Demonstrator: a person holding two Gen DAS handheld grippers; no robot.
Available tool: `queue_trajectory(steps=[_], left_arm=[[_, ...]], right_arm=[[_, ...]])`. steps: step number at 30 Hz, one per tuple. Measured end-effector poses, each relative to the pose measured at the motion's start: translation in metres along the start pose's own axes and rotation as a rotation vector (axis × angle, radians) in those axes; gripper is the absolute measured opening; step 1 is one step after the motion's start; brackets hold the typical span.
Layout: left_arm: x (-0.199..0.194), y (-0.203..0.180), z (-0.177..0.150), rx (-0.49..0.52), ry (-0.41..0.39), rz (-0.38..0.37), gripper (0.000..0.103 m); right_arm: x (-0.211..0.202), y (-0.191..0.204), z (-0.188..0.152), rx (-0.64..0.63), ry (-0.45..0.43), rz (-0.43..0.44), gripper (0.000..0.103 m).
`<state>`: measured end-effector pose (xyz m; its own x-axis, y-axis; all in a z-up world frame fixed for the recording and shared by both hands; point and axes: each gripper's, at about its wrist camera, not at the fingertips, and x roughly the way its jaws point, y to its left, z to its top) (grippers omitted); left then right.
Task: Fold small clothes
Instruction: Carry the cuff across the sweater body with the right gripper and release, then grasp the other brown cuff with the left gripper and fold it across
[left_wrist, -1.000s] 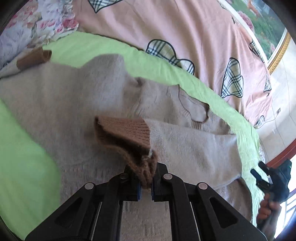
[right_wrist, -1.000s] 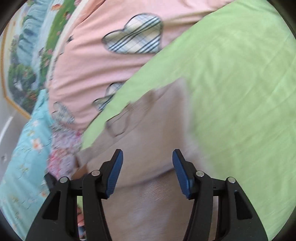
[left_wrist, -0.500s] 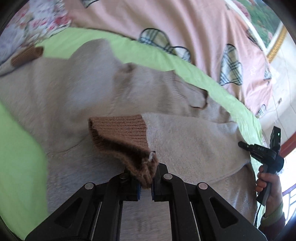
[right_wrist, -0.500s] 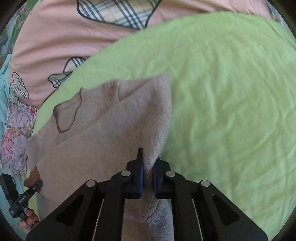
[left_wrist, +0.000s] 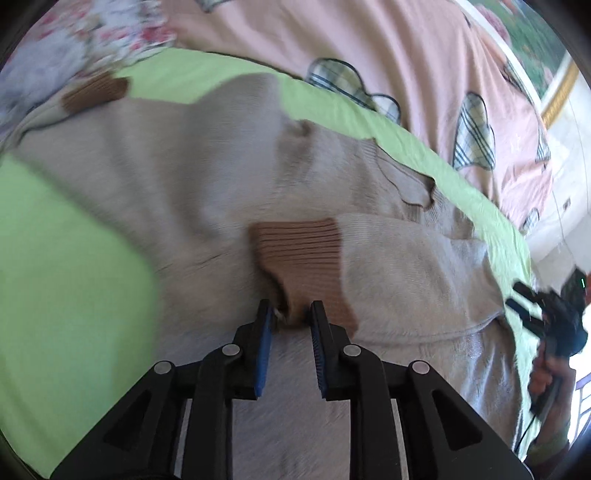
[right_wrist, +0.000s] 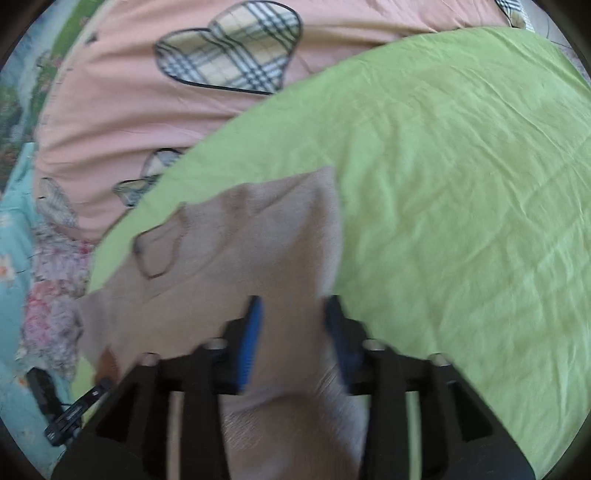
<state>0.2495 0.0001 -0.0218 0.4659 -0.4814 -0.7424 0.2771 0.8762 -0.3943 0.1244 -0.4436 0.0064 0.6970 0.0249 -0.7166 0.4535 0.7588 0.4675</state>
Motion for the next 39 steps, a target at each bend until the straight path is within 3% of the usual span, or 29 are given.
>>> queue_trajectory(steps=[5,10,14,16,20,26,27,28,29,30,35,39], left_arm=[[-0.029,0.041,0.004,-0.078,-0.057,0.058,0.022],[-0.049,0.08,0.033,-0.099,-0.119,0.204,0.039],[-0.052,0.098,0.075,-0.02,-0.167,0.398,0.048],[-0.049,0.105,0.094,0.02,-0.176,0.452,0.062],[-0.026,0.123,0.137,0.095,-0.141,0.548,0.07],[0.02,0.153,0.173,0.182,-0.028,0.639,0.077],[0.025,0.156,0.174,0.188,-0.016,0.638,0.072],[0.028,0.159,0.175,0.193,-0.013,0.633,0.048],[0.03,0.161,0.175,0.19,-0.009,0.623,0.032],[0.029,0.163,0.176,0.173,-0.004,0.615,0.01],[-0.006,0.158,0.169,0.09,-0.078,0.524,0.004],[-0.046,0.117,0.142,0.077,-0.153,0.391,0.003]], right_arm=[[-0.005,0.027,-0.047,-0.031,0.084,0.127,0.062],[0.003,0.047,-0.088,-0.058,0.191,0.202,0.062],[0.009,0.06,-0.109,-0.068,0.236,0.241,0.062],[0.011,0.066,-0.117,-0.073,0.254,0.25,0.062],[0.013,0.07,-0.123,-0.056,0.257,0.251,0.062],[0.009,0.07,-0.124,-0.036,0.252,0.236,0.062],[0.008,0.07,-0.123,-0.039,0.249,0.232,0.062],[0.008,0.071,-0.123,-0.041,0.248,0.231,0.062],[0.007,0.072,-0.123,-0.044,0.246,0.23,0.062],[0.007,0.074,-0.123,-0.048,0.244,0.23,0.062],[0.007,0.082,-0.127,-0.07,0.241,0.243,0.062],[0.007,0.085,-0.13,-0.073,0.24,0.262,0.062]])
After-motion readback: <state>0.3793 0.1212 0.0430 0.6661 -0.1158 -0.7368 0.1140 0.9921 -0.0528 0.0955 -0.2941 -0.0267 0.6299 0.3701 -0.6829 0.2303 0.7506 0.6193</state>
